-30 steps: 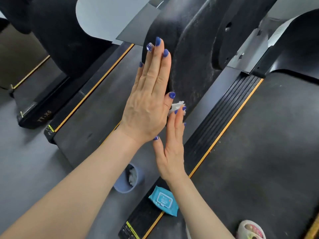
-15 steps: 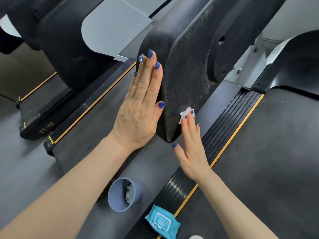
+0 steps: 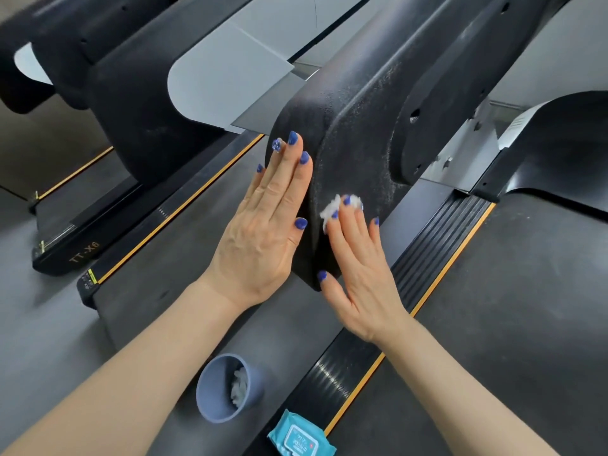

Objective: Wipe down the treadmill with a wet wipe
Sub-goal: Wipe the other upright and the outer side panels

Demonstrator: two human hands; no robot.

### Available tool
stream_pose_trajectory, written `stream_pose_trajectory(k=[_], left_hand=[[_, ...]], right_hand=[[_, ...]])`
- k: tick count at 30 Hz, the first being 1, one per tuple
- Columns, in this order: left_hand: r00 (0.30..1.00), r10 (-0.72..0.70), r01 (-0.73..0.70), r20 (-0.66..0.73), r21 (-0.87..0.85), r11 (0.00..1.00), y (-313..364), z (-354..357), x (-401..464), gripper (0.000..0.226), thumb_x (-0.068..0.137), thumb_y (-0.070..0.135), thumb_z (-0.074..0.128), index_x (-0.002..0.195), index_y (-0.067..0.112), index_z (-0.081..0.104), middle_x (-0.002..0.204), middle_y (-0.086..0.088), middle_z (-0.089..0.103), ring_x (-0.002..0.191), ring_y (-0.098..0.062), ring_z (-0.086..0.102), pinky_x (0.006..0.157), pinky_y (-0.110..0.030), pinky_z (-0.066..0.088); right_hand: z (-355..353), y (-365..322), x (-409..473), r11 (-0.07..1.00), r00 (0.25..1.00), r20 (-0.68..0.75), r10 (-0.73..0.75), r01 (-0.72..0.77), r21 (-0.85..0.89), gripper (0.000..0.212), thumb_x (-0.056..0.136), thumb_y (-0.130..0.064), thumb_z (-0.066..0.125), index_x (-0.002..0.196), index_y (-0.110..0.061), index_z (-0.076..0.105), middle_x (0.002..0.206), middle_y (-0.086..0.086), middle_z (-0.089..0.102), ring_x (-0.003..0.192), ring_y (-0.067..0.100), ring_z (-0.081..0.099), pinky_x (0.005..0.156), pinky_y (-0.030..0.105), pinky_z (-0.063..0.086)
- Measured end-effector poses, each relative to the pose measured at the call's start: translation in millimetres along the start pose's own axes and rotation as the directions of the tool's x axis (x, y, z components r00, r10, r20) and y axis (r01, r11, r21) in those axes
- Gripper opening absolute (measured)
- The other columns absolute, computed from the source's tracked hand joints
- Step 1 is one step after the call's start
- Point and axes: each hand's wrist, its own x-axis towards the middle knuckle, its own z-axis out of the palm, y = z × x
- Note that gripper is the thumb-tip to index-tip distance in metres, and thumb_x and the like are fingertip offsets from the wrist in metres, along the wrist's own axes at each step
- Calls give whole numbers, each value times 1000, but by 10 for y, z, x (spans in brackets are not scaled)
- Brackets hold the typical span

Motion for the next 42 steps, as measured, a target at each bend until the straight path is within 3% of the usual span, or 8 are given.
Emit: stream_pose_trajectory(k=[4,8,13,21,27,33,39,42], left_hand=[[999,-13,12,-31,-27,1000,20,57,-6,62,100,-2,44,154,-5,14,163,-27,13,155,-33,5,126,-48,14],[1000,-18,18,-14,-18,1000,27,47,-11,59,102,2,41,154,-5,15,164,-23,11,155,-36,8,126,-48,14],[1000,12,-12,-13,17,1000,-34,20,-6,58,103,6,40,155,-4,14,164,-17,10,155,-31,7,126,-47,14],[998,60,-55,-35,128,990,-27,143,10,67,108,24,38,158,5,-3,164,-9,-9,155,-25,-5,126,-44,6],[992,83,-60,-98,222,973,19,266,16,75,107,22,41,158,14,-13,164,4,-26,154,-21,-13,126,-44,1],[992,103,-82,-67,264,961,35,276,26,73,107,17,40,159,11,-10,165,1,-26,155,-22,-14,126,-44,3],[992,86,-60,-94,246,967,60,308,31,71,107,17,40,159,9,-8,166,-1,-23,155,-24,-12,126,-45,5],[995,85,-66,-60,263,962,65,254,34,72,107,16,40,159,8,-7,166,-2,-23,155,-23,-12,126,-44,4]], right_hand=[[-170,-94,310,997,997,-37,-65,67,34,68,99,-27,41,157,-9,10,166,2,-4,156,28,-3,125,48,-5],[-105,40,-47,999,994,98,-43,46,-25,72,100,-32,36,160,-29,-4,168,-11,-15,156,25,-2,126,50,-2],[-183,-84,364,994,996,-11,-85,86,67,70,100,-26,42,157,-13,4,166,-4,-10,156,27,-6,125,48,-5],[-18,742,-203,987,980,196,33,-2,-160,76,100,-40,33,157,-36,-18,165,-12,-24,155,16,-12,124,37,-13],[-22,510,-22,960,955,171,-242,261,-98,79,99,-40,39,160,-25,-8,167,-8,-17,156,21,-8,125,42,-7],[-71,978,-208,987,983,176,55,-27,-156,71,104,-51,24,159,-27,-14,167,-3,-20,155,21,-10,124,36,-13],[-151,671,132,951,951,174,-257,281,-128,81,99,-44,39,160,-23,-9,167,-6,-19,155,22,-10,126,40,-7],[-217,921,32,945,957,229,-177,230,-233,71,103,-51,22,159,-26,-14,166,-8,-21,155,18,-12,125,39,-11]])
